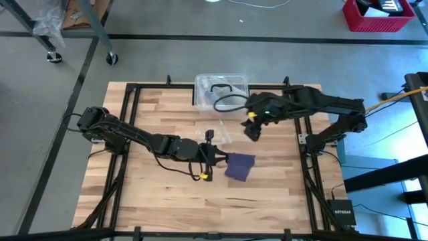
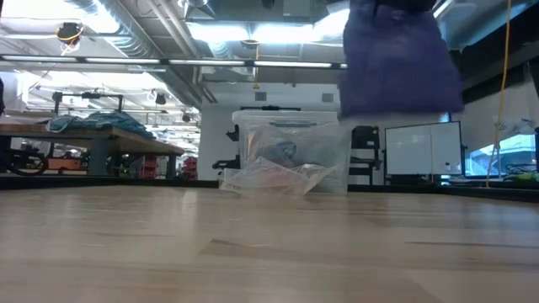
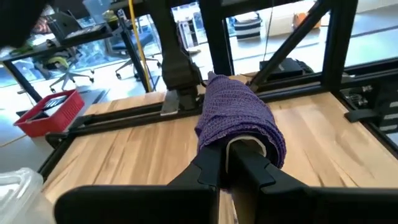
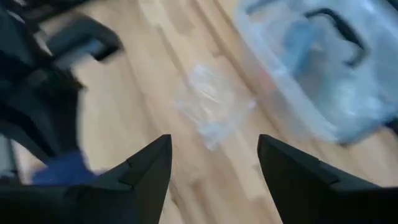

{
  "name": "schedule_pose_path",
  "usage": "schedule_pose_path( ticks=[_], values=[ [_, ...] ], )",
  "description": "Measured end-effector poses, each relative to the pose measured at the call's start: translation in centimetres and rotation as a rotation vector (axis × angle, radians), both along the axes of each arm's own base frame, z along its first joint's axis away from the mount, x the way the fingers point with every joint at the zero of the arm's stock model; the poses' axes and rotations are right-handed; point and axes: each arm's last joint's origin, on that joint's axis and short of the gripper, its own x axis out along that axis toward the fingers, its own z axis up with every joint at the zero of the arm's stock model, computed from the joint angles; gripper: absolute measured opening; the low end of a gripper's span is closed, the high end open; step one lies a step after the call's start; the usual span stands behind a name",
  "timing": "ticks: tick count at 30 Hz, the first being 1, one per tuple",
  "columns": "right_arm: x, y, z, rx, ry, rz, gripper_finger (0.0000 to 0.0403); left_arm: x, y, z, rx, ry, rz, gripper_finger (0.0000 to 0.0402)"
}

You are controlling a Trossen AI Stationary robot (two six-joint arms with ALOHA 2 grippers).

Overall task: Roll bandage
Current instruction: Roll the blue bandage

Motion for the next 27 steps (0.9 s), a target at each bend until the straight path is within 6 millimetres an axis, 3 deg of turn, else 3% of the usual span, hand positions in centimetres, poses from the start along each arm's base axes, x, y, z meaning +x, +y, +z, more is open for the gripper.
schedule_pose_path(
  ticks=[5, 8, 15, 18, 22, 27],
  values=[
    [-4.4, 1.9, 1.3, -0.166, -0.023, -0.004, 0.0241, -0.6, -0.7, 1.5, -0.022, -0.078, -0.026, 0.0011],
    [-7.3, 3.9, 0.9, -0.198, -0.081, 0.086, 0.0241, -1.3, -0.9, 2.4, -0.034, -0.098, -0.037, 0.0011],
    [-11.7, 8.6, -4.2, -0.153, -0.334, 0.311, 0.0241, -1.8, -0.9, 3.7, -0.096, -0.184, -0.023, 0.0011],
    [-12.4, 9.9, -7.0, -0.079, -0.364, 0.423, 0.0241, -1.7, -0.8, 3.9, -0.116, -0.207, -0.016, 0.0011],
    [-11.9, 12.1, -10.8, 0.052, -0.354, 0.584, 0.0241, -1.7, -0.7, 4.0, -0.130, -0.218, -0.010, 0.0011],
    [-11.3, 13.0, -13.6, 0.057, -0.296, 0.652, 0.0241, -1.7, -0.6, 4.0, -0.128, -0.212, -0.008, 0.0011]
  ],
)
